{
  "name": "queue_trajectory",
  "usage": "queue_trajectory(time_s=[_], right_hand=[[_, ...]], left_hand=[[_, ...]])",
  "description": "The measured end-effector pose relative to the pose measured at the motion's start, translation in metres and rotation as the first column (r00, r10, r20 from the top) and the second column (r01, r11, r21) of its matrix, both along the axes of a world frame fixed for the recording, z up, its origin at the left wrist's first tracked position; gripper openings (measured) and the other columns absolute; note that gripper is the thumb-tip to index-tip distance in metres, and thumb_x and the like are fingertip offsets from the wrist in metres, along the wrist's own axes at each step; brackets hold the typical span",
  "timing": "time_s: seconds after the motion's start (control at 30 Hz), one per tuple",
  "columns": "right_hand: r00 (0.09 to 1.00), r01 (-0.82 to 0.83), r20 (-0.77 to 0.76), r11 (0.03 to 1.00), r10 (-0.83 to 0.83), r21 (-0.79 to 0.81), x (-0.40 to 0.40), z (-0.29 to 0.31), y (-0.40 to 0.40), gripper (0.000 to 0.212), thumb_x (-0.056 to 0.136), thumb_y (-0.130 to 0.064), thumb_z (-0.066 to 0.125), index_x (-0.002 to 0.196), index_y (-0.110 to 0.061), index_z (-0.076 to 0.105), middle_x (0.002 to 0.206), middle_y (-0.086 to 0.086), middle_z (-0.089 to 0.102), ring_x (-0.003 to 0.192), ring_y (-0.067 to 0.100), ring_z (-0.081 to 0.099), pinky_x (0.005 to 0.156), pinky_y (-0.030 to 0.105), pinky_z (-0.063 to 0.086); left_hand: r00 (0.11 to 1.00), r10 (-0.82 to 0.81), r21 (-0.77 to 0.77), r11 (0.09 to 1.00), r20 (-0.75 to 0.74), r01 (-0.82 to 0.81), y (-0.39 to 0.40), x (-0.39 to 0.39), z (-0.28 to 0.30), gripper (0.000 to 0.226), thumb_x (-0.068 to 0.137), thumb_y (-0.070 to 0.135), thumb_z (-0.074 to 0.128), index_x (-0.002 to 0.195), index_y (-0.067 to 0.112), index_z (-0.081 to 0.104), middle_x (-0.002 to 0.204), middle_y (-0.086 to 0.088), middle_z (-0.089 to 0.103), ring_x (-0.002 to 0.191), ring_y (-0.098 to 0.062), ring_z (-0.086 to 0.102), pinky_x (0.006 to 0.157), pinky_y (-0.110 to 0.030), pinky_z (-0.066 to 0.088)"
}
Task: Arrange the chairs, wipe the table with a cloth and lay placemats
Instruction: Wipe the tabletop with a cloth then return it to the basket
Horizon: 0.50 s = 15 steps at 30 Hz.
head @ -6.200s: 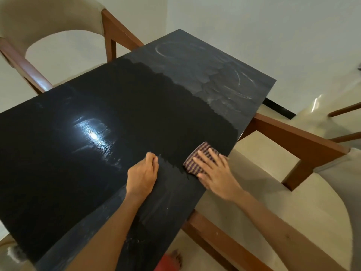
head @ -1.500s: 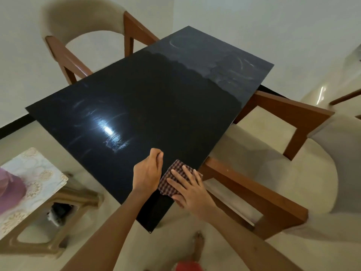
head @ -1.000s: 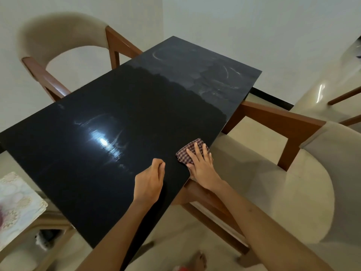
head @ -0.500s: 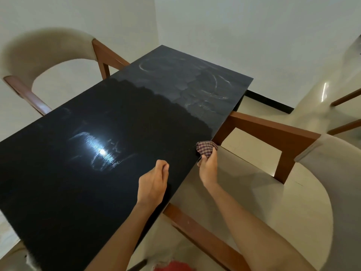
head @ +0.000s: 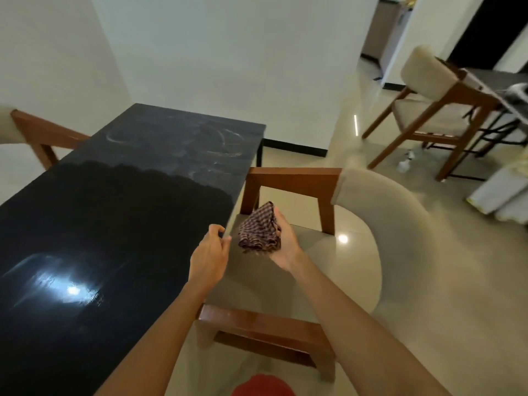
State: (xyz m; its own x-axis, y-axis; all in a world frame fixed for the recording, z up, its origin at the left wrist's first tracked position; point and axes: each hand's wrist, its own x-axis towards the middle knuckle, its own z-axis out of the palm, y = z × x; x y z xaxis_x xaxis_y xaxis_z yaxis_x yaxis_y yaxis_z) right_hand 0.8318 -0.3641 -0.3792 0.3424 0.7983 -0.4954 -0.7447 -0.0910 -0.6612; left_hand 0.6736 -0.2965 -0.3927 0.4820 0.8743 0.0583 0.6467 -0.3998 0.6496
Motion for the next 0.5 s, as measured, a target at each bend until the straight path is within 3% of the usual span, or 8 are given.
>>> queue_trajectory(time_s=[0.17, 0.33, 0.5], right_hand=[[0.995, 0.017, 0.095, 0.994, -0.007, -0.107, 0.02, 0.01, -0.03, 0.044, 0.093, -0.031, 0.058, 0.129, -0.007, 0.052, 0.119, 0.015, 0.064, 0.109, 0.033, 0.061, 0.1, 0.047, 0.047], [0.993, 0.054, 0.114, 0.981, -0.033, -0.186, 0.046, 0.002, -0.034, 0.039, 0.095, -0.037, 0.052, 0.124, -0.01, 0.052, 0.118, 0.014, 0.063, 0.106, 0.032, 0.06, 0.091, 0.044, 0.05], [0.994, -0.021, 0.098, 0.981, 0.041, -0.192, 0.072, -0.003, -0.023, 0.042, 0.1, -0.043, 0.041, 0.117, -0.01, 0.061, 0.113, 0.012, 0.067, 0.105, 0.029, 0.062, 0.085, 0.039, 0.052]], left_hand=[[0.987, -0.057, -0.082, 0.996, -0.149, 0.045, -0.015, 0.022, 0.01, 0.019, 0.098, 0.025, 0.044, 0.112, 0.014, 0.05, 0.104, -0.003, 0.056, 0.086, -0.016, 0.058, 0.073, -0.034, 0.05], [0.953, -0.121, -0.172, 0.982, -0.277, 0.075, -0.022, 0.025, 0.005, 0.018, 0.097, 0.024, 0.043, 0.105, 0.014, 0.056, 0.098, -0.003, 0.06, 0.085, -0.018, 0.059, 0.072, -0.033, 0.049], [0.963, -0.041, -0.142, 0.99, -0.266, 0.003, -0.01, 0.038, 0.001, 0.018, 0.098, 0.022, 0.043, 0.1, 0.014, 0.058, 0.095, -0.003, 0.06, 0.081, -0.016, 0.059, 0.074, -0.033, 0.052]])
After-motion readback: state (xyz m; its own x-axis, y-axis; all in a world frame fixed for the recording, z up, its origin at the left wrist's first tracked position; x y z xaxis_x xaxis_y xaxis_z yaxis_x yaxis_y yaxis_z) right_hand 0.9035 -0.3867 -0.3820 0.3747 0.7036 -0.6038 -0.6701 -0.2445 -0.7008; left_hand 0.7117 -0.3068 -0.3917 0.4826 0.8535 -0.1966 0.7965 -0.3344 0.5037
